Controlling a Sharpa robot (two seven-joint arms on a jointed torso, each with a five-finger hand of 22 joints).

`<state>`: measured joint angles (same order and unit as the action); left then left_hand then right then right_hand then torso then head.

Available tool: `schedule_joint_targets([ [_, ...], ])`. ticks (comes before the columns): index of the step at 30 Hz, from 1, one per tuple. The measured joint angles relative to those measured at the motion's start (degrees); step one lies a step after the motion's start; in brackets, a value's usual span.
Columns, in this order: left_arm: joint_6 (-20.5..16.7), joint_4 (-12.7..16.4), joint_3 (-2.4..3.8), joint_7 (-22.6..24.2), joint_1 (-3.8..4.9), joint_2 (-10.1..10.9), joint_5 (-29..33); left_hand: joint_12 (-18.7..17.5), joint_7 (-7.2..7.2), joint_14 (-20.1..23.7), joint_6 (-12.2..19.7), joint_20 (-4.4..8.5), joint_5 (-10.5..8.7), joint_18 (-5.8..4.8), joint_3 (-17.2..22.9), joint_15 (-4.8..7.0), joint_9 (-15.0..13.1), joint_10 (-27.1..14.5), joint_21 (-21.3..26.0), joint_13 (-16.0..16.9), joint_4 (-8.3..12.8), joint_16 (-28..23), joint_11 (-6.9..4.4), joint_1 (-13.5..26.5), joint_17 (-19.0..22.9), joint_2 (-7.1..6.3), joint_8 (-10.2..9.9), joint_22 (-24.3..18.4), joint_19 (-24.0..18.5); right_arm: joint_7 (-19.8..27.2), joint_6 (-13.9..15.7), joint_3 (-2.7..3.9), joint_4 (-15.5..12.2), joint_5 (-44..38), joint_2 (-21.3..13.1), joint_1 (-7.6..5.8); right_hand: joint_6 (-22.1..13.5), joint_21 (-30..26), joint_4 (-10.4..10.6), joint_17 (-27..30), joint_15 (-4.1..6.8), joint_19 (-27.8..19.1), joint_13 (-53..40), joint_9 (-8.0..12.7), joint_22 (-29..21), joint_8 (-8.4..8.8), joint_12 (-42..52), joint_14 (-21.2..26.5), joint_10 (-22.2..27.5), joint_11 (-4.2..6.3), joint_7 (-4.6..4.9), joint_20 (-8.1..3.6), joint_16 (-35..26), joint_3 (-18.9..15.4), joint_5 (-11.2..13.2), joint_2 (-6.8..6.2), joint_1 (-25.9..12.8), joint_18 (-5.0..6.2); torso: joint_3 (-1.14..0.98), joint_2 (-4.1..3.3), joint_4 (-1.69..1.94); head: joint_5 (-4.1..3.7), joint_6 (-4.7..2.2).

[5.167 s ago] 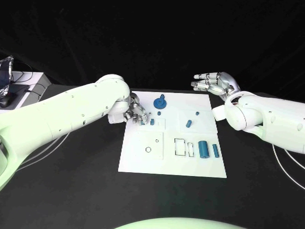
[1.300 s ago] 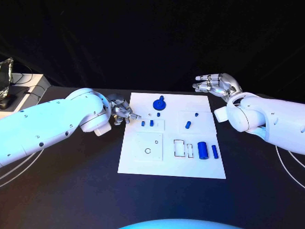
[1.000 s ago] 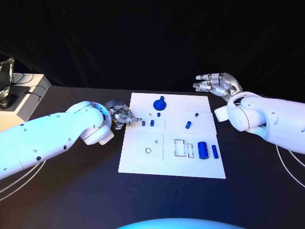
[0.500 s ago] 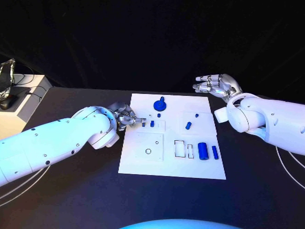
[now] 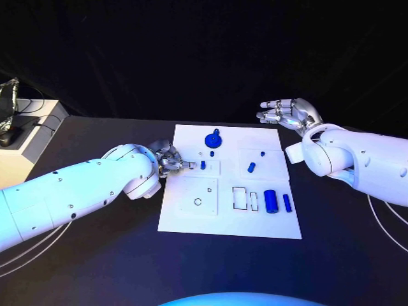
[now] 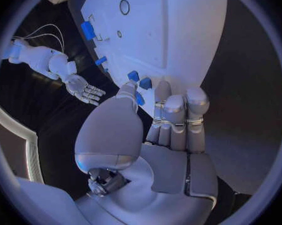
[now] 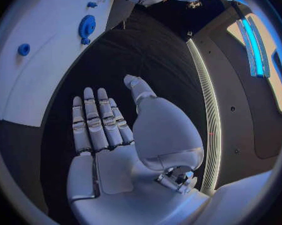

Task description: Assemble the parts on the task board

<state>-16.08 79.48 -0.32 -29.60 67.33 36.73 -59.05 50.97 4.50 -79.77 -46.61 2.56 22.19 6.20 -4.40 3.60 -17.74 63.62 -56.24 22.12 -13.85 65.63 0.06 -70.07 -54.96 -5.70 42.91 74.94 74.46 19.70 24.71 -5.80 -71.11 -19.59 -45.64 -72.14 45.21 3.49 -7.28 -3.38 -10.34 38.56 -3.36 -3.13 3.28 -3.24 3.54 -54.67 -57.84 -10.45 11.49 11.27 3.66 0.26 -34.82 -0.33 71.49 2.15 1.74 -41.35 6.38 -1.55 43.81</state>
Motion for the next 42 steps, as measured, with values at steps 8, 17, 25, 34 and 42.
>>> schedule_joint_targets([
  [8, 0.28, -0.47, -0.07, -0.04, 0.04, -0.83, 0.05, 0.00, -0.19, -0.09, -0.20, 0.20, 0.00, 0.00, -0.65, 0.09, -0.69, 0.29, -0.20, 0.19, 0.65, 0.00, -0.28, -0.29, -0.36, 0.89, 0.01, -0.01, 0.20, 0.00, -0.01, -0.02, 0.00, -0.02, 0.09, 0.02, 0.00, 0.00, 0.00, 0.00, 0.00, 0.00, 0.00, 0.00, 0.00, 0.00, 0.00, 0.00, 0.00, 0.00, 0.00, 0.00, 0.00, 0.00, 0.00, 0.00, 0.00, 0.00, 0.01, 0.01, 0.01, -0.02, 0.02],
  [17, 0.40, -0.59, -0.11, 0.10, 0.01, -1.10, 0.12, 0.00, -0.44, -0.29, -0.45, 0.20, 0.00, -0.01, -1.68, 0.29, -1.96, 0.49, -0.69, 0.49, 3.14, 0.23, -0.49, -1.90, -0.77, 3.10, 0.56, -0.01, 0.19, 0.00, -0.02, -0.01, 0.03, -0.03, 0.13, 0.02, 0.00, 0.00, 0.00, 0.00, 0.00, 0.00, 0.00, 0.00, 0.00, 0.00, 0.00, 0.00, 0.00, 0.00, 0.00, 0.00, 0.00, 0.00, -0.24, 0.00, 0.00, 0.00, 0.01, 0.01, 0.03, -0.07, 0.16],
  [25, 0.90, -1.10, -0.17, 0.11, 0.03, -1.39, 0.17, 0.26, -0.61, -0.49, -0.62, 0.41, -0.22, -0.01, -2.24, 0.49, -3.23, 0.70, -1.02, 0.93, 4.48, 0.49, -0.69, -2.97, -1.15, 4.17, 0.90, -0.01, 0.40, -0.01, -0.03, 0.00, 0.03, -0.03, 0.18, 0.02, 0.00, 0.00, 0.00, 0.00, 0.00, 0.00, 0.00, 0.00, 0.00, 0.00, 0.00, 0.00, 0.00, 0.00, 0.00, 0.00, 0.00, 0.00, -0.24, 0.00, 0.00, 0.00, 0.01, 0.03, 0.03, -0.11, 0.23],
  [34, 1.26, -2.02, -0.30, 0.14, 0.12, -2.31, 0.28, 0.26, -0.85, -0.49, -0.86, 0.41, -0.22, -0.01, -2.30, 0.49, -3.67, 0.69, -1.01, 1.01, 4.54, 0.49, -0.69, -3.03, -1.17, 4.23, 1.27, -0.02, 0.40, -0.02, -0.04, -0.01, 0.01, -0.04, 0.18, 0.03, 0.00, 0.00, 0.00, 0.00, 0.00, 0.00, 0.00, 0.00, 0.00, 0.00, 0.00, 0.00, 0.00, 0.00, 0.00, 0.00, 0.00, 0.00, -0.23, 0.00, 0.00, 0.00, -0.03, 0.01, -0.01, -0.19, 0.25],
  [42, 1.29, -2.60, -0.32, 0.21, 0.17, -2.69, 0.44, 0.47, -1.02, -0.49, -1.06, 0.62, -0.22, -0.01, -2.55, 0.49, -3.81, 0.87, -1.28, 1.07, 4.28, 0.49, -0.86, -2.79, -1.16, 4.47, 0.95, -0.02, 0.60, -0.02, -0.04, -0.01, 0.00, -0.05, 0.16, 0.03, 0.49, 0.00, -0.17, 0.00, 0.00, 0.00, 0.00, 0.00, 0.00, 0.00, 0.00, 0.00, 0.00, 0.00, 0.15, 0.00, 0.00, 0.17, -0.23, 0.00, 0.00, 0.00, -0.03, 0.00, -0.03, -0.28, 0.28],
])
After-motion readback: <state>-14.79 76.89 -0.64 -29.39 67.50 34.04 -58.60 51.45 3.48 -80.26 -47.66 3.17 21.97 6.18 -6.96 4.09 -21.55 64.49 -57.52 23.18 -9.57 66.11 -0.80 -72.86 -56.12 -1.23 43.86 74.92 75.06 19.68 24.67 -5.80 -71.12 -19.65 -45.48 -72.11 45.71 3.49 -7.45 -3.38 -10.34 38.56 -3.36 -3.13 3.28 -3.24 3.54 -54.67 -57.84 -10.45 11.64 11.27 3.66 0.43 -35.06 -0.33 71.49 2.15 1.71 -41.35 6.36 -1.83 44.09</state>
